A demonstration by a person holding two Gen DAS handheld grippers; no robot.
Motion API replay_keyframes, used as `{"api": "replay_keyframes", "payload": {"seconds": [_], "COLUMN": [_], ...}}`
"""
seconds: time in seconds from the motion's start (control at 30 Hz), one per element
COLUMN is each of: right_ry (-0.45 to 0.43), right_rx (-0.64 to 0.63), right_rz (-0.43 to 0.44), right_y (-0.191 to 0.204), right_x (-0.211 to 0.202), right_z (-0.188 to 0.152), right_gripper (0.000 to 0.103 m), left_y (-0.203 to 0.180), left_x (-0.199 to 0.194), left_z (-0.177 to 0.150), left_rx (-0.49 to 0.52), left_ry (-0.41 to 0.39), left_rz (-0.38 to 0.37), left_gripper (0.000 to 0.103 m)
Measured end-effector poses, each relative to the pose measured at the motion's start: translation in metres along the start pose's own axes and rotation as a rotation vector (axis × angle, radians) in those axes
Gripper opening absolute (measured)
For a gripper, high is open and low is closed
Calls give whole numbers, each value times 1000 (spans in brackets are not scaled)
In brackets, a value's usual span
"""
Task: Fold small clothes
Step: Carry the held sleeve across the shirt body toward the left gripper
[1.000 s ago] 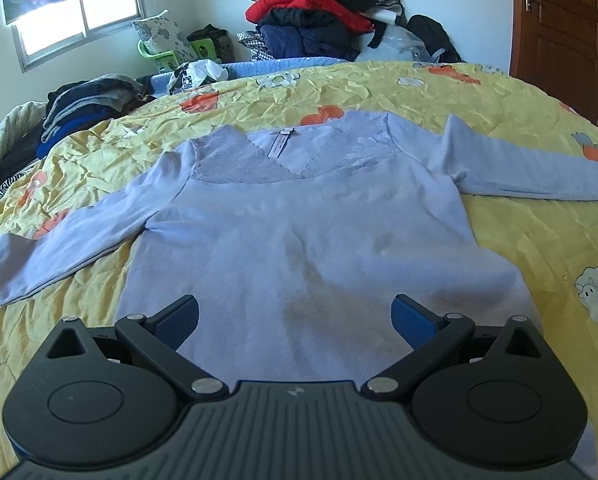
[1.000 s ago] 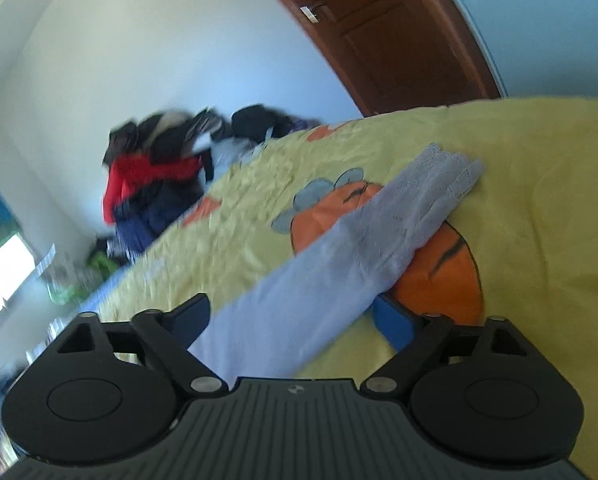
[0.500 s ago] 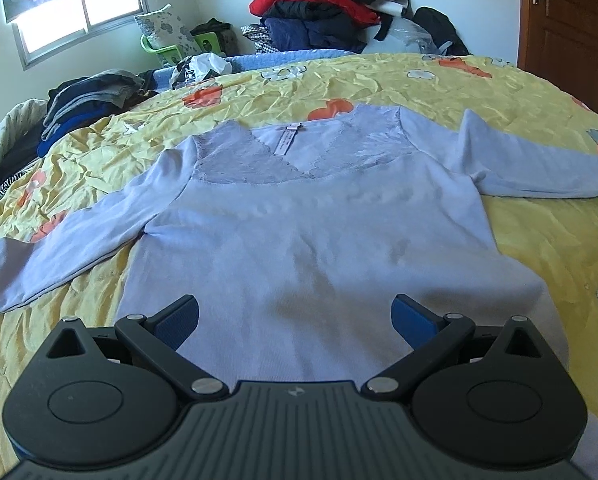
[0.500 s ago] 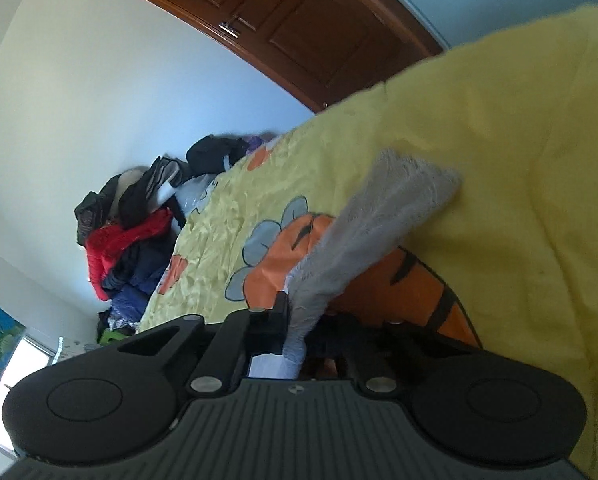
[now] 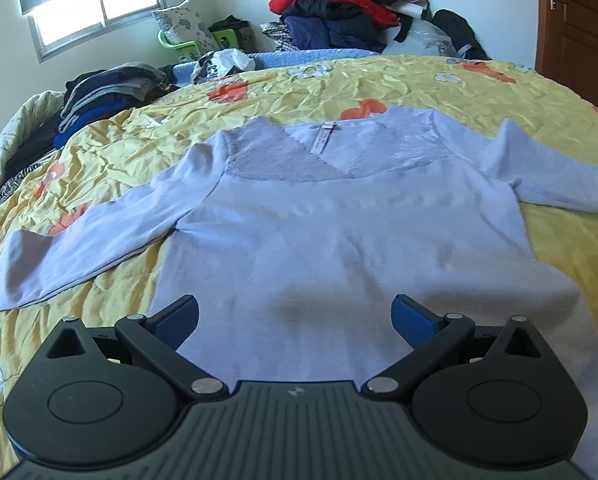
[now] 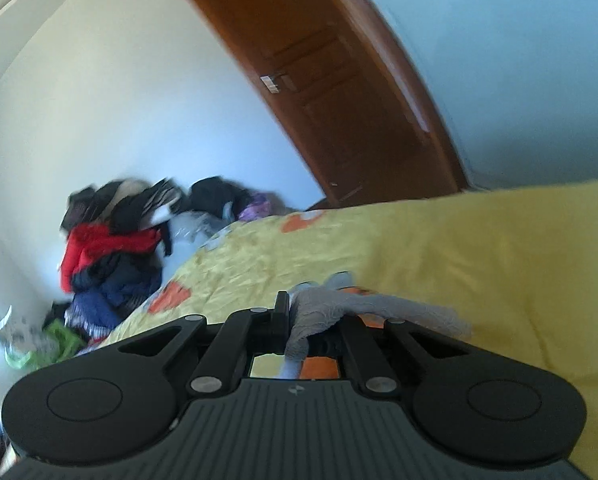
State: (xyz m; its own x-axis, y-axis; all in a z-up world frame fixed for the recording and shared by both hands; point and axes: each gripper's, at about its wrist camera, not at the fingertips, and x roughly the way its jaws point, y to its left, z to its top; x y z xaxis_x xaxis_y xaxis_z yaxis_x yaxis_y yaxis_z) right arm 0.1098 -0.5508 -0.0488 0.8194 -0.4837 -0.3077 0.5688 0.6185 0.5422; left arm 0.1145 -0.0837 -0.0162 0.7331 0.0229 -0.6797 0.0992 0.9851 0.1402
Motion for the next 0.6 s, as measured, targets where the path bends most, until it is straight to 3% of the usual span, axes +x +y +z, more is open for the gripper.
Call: {"api": "replay_keyframes", "payload": {"seconds": [0.17,0.6], "right_ry": [26,239], "right_rx": [-94,-210], "right_rz": [80,299], "right_y": [33,129], "right_x": [-5,-12], "right_z": [-11,-68], "right_gripper": [7,7], "left_y": [11,41], "left_x": [0,8], "left_z": [0,-6], "left_rx": [-23,-31], "left_ry": [-5,-45], "left_rz": [14,123], "left_gripper": [103,103]}}
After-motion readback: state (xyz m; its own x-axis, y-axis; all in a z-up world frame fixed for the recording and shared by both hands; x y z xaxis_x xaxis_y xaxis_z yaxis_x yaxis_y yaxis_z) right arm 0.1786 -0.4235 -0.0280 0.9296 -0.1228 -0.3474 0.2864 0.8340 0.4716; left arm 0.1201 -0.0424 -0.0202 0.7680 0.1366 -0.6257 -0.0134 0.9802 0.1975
